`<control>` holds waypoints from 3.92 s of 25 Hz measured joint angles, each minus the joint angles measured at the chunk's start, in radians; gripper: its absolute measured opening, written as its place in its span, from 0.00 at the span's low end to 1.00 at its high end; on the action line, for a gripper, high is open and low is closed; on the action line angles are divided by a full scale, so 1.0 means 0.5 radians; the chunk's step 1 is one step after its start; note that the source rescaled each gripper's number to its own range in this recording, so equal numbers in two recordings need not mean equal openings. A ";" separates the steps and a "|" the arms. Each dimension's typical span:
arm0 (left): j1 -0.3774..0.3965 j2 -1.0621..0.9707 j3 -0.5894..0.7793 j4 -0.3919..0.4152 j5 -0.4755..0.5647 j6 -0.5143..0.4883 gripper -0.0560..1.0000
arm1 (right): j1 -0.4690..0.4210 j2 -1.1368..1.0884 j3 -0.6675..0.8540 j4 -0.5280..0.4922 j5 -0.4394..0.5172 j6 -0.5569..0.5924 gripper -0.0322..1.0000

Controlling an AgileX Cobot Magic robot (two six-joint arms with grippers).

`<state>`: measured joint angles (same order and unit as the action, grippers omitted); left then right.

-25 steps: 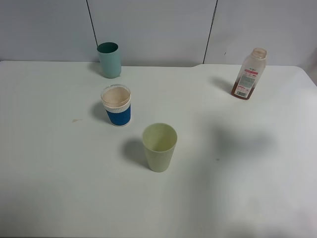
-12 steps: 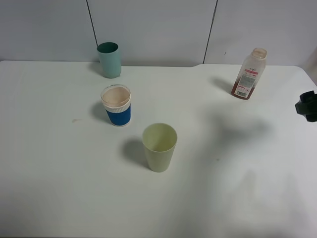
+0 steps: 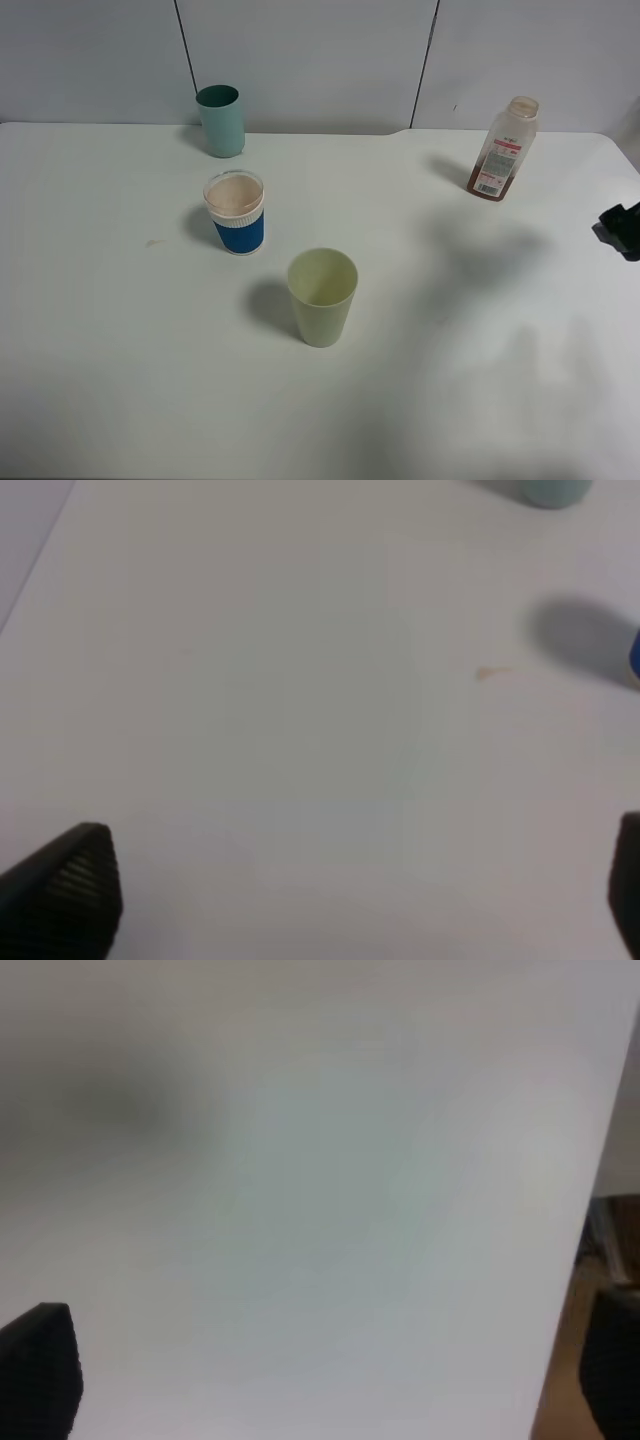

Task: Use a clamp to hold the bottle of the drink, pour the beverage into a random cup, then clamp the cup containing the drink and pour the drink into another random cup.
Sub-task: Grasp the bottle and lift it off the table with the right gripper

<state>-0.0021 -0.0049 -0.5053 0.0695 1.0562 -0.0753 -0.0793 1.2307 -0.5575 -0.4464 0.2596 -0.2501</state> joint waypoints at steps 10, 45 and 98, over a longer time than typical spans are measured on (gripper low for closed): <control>0.000 0.000 0.000 0.000 0.000 0.000 0.99 | -0.474 0.005 0.000 -0.195 -0.064 -0.013 1.00; 0.000 0.000 0.000 0.000 0.000 0.000 0.99 | -0.955 1.116 -0.358 -0.641 -1.779 0.621 1.00; 0.000 0.000 0.000 0.000 0.000 0.000 0.99 | -0.256 1.895 -1.224 -1.884 -1.898 1.601 0.58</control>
<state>-0.0021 -0.0049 -0.5053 0.0695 1.0562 -0.0753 -0.2075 2.1782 -1.1694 -1.3885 -0.6892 0.5505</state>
